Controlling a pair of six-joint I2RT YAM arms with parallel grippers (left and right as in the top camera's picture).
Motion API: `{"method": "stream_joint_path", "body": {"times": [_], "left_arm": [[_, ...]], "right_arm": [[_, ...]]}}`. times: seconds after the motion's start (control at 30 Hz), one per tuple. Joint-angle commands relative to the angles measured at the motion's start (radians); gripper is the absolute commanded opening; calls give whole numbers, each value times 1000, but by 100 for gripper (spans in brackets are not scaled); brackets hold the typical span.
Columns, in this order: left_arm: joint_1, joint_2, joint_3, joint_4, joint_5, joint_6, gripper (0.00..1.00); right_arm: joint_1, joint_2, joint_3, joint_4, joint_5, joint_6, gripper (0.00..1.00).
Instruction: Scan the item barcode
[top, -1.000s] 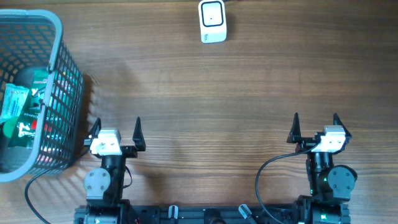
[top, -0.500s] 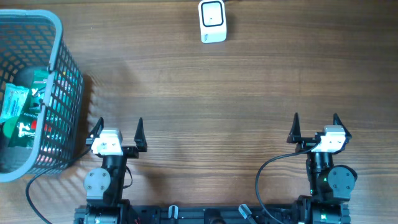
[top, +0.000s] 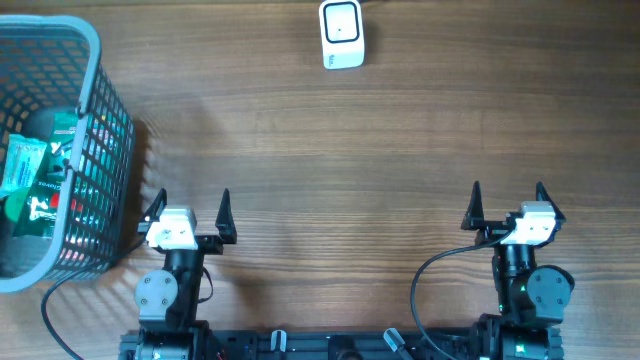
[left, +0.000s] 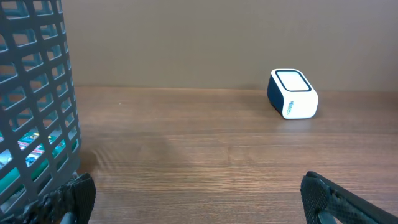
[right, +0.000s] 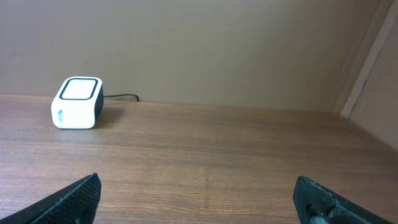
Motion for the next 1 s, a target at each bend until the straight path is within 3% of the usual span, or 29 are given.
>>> {"method": "stream_joint_path", "body": {"times": [0.0, 0.27, 0.37, 0.5, 0.6, 0.7, 0.8, 0.87, 0.97], "left_arm": [[-4, -6, -9, 0, 24, -10, 100], [-5, -6, 34, 9, 68, -38, 100], [-5, -6, 92, -40, 71, -102, 100], [-5, -2, 192, -137, 300, -171, 100], [-5, 20, 241, -152, 369, -261, 100], [-5, 100, 383, -232, 374, -294, 100], [-5, 293, 638, -425, 375, -286, 100], [-5, 444, 805, -558, 482, -286, 100], [-4, 548, 827, -584, 498, -298, 100]], "right_arm": [[5, 5, -1, 3, 16, 13, 100], [5, 5, -1, 3, 16, 13, 100], [5, 5, -1, 3, 16, 14, 100], [5, 5, -1, 3, 16, 14, 100], [5, 5, -1, 3, 16, 14, 100], [5, 5, -1, 3, 16, 14, 100], [5, 5, -1, 3, 16, 14, 100], [5, 5, -1, 3, 16, 13, 100], [5, 5, -1, 3, 16, 13, 100]]}}
